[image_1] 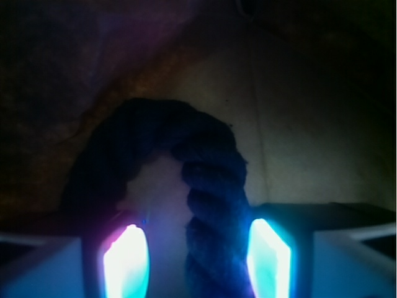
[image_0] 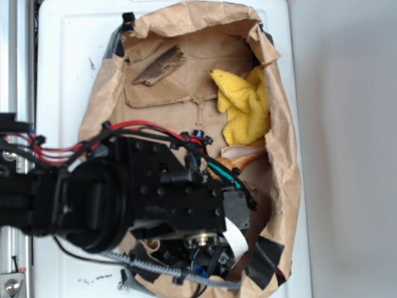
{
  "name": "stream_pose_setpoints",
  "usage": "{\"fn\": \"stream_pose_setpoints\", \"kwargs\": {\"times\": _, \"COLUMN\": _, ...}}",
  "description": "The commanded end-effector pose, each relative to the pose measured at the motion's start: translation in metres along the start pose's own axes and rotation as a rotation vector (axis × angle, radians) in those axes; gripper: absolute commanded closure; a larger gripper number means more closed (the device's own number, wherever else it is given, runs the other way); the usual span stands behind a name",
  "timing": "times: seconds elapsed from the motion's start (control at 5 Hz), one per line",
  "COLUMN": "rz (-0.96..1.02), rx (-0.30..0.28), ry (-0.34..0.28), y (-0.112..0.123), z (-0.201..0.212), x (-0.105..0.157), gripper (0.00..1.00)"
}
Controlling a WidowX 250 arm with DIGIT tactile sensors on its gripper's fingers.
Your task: Grab the blue rope.
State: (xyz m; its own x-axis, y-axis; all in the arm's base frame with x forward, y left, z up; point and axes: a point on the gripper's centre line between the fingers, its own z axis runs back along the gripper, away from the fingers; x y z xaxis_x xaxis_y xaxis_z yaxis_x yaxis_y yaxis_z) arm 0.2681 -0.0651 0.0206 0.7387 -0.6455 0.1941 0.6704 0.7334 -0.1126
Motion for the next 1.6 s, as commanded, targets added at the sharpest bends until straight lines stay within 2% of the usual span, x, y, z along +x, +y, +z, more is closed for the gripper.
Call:
{"fn": "stream_pose_setpoints", "kwargs": {"times": 0.0, "rz": 0.057, "rx": 0.019, "ry": -0.084, "y": 0.027, "z": 0.037, "x": -0.007, "gripper": 1.00}}
{"fn": "stream_pose_setpoints", "kwargs": {"times": 0.4, "rz": 0.099, "rx": 0.011, "ry": -0.117, "y": 0.040, "z": 0.052, "x": -0.021, "gripper": 1.00}}
{"fn": "stream_pose_setpoints", "kwargs": {"times": 0.8, "rz": 0.239, "rx": 0.055, "ry": -0.175, "y": 0.063, "z": 0.091, "x": -0.049, "gripper": 1.00}}
{"fn": "stream_pose_setpoints", "kwargs": {"times": 1.0, "rz": 0.296, "rx": 0.093, "ry": -0.182, "y": 0.058, "z": 0.123, "x": -0.053, "gripper": 1.00}}
{"fn": "stream_pose_setpoints", "kwargs": {"times": 1.2, "rz": 0.426, "rx": 0.164, "ry": -0.086, "y": 0.057, "z": 0.142, "x": -0.051, "gripper": 1.00}}
{"fn": "stream_pose_setpoints", "kwargs": {"times": 1.4, "rz": 0.517, "rx": 0.195, "ry": -0.002, "y": 0.058, "z": 0.156, "x": -0.048, "gripper": 1.00}}
